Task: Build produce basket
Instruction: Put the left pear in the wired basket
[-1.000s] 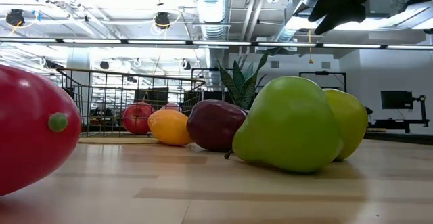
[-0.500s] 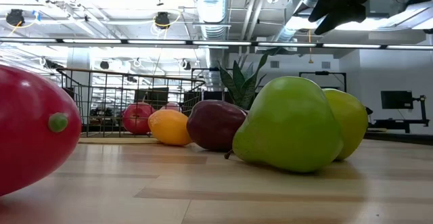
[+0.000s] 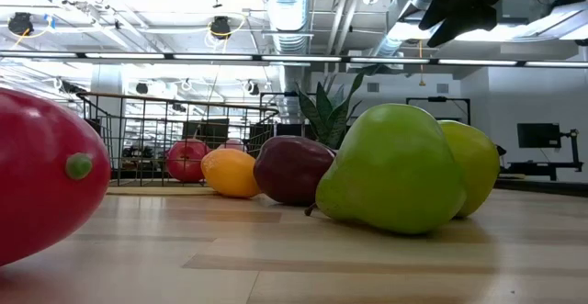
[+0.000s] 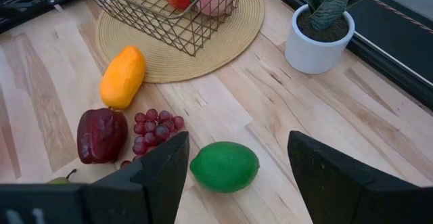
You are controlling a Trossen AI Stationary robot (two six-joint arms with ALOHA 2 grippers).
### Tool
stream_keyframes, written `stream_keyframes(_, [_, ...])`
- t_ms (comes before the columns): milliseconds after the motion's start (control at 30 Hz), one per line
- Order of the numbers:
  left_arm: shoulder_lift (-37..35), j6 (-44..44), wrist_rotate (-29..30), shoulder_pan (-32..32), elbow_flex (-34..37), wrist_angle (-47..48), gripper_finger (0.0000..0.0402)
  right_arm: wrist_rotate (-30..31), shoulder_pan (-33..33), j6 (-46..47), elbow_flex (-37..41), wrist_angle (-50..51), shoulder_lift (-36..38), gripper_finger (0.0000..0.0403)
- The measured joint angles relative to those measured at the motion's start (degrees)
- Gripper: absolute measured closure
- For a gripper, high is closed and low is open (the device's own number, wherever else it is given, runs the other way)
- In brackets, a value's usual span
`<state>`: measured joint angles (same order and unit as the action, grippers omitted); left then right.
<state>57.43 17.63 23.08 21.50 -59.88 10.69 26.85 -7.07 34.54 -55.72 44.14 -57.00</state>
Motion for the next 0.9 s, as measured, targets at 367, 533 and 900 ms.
stream_keyframes(367, [0.09, 58.30, 31.43, 0.00, 0.00, -0.02, 0.0082, 0.00, 0.00, 0.12, 0.00, -0.01, -0.01, 0.0129])
stream_keyframes(533, [0.29, 74.55, 34.06, 0.00, 0.02, 0.31, 0.0082, -0.02, 0.00, 0.11, 0.00, -0.02, 0.01, 0.0129])
stream_keyframes(900, [0.33, 93.94, 31.87, 0.00, 0.01, 0.38, 0.0082, -0.02, 0.00, 0.05, 0.00, -0.02, -0.01, 0.0129])
